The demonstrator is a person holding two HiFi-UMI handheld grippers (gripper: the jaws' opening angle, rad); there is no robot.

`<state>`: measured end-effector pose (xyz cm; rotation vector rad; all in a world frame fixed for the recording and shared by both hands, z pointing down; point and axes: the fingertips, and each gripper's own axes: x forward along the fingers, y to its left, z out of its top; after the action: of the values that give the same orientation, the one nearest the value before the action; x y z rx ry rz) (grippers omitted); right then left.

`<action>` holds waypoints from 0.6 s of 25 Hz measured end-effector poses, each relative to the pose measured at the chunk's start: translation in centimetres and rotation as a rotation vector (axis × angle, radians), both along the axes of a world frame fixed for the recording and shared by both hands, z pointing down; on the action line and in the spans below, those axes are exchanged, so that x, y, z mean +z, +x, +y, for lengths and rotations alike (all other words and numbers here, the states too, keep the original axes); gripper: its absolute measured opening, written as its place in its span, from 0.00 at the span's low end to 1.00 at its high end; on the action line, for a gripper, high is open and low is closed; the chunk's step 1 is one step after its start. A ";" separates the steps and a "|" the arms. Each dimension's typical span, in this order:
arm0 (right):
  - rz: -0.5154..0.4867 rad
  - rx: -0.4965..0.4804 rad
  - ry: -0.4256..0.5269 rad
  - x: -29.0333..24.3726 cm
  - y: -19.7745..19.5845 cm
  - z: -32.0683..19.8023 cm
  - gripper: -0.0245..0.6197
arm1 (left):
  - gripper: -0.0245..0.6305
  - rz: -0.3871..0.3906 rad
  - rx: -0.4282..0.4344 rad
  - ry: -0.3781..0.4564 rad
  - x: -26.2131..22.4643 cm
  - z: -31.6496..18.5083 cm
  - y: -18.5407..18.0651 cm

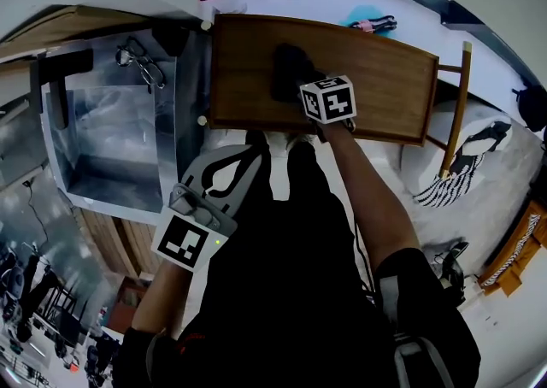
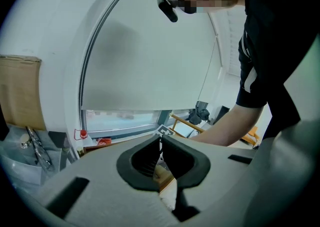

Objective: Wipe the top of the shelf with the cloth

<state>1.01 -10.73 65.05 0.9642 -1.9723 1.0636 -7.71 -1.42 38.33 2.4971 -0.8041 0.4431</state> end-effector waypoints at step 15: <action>0.012 0.115 0.001 -0.2 9.9 1.5 0.11 | 0.09 -0.005 0.108 0.005 -0.2 0.8 8.2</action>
<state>10.90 -9.22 64.87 1.0931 -1.9275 1.1172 0.53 -0.60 38.10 2.5532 -0.6757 0.4855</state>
